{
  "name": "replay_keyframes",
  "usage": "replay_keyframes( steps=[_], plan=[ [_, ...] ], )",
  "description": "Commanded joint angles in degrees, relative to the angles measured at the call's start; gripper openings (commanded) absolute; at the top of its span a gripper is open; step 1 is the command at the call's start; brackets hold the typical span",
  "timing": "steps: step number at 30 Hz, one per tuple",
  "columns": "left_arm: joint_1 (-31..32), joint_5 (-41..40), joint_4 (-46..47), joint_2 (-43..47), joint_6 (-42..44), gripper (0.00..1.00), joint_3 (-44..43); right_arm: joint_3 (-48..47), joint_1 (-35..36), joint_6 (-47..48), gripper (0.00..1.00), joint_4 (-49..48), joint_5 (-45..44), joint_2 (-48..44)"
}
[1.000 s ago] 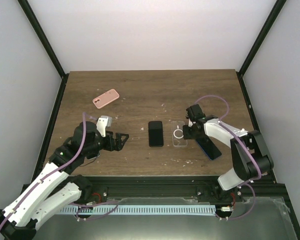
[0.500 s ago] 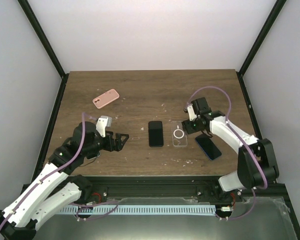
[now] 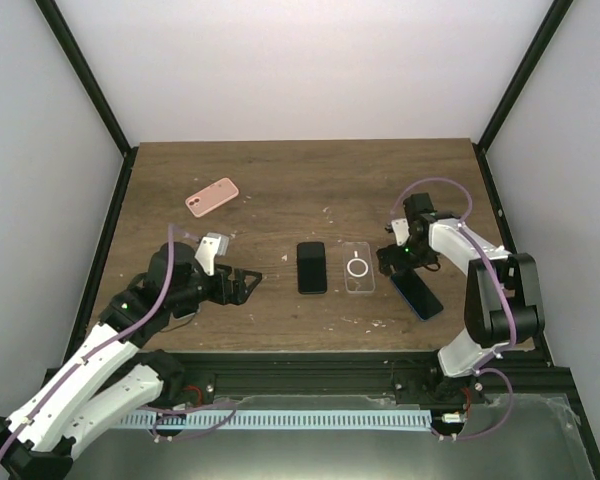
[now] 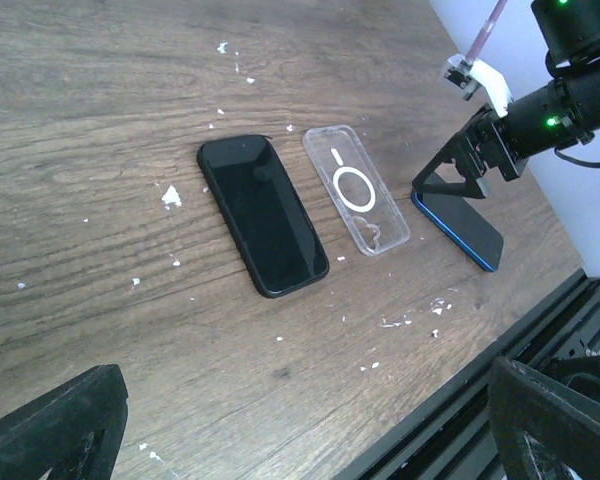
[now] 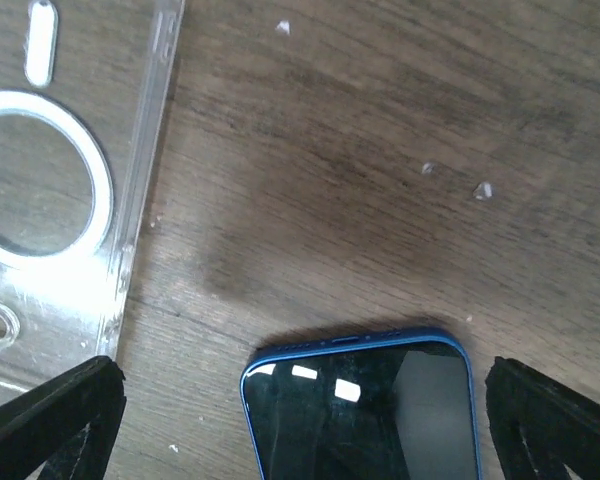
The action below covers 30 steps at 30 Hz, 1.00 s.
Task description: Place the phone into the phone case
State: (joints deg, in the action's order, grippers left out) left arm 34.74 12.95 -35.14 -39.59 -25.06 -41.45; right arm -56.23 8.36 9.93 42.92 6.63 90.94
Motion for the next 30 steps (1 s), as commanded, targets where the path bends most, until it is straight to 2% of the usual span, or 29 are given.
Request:
replay_keyframes(
  steps=[1,7,15,18,26,30],
  plan=[
    [-0.23,2.11,1.71,0.02,0.89,0.99,0.25,-1.21,-1.02,2.49,1.0,3.3,0.27,1.27],
    [-0.25,2.38,1.91,0.57,0.89,0.99,0.33,0.14,-1.33,3.33,0.99,4.2,-5.63,3.43],
    [-0.26,2.96,2.04,0.48,0.98,0.99,0.32,0.44,-1.33,3.99,0.99,3.47,-6.37,4.68],
    [-0.23,2.97,2.0,0.48,1.06,0.99,0.32,0.39,-1.28,3.35,0.98,3.59,-9.19,6.35],
    [-0.2,2.22,1.82,0.83,1.02,0.99,0.25,-1.69,-1.33,3.69,0.92,3.8,-7.29,8.77],
    [-0.2,0.78,1.04,0.81,1.15,0.99,-0.24,-2.64,-1.34,3.58,0.84,2.98,-6.45,9.09]
  ],
)
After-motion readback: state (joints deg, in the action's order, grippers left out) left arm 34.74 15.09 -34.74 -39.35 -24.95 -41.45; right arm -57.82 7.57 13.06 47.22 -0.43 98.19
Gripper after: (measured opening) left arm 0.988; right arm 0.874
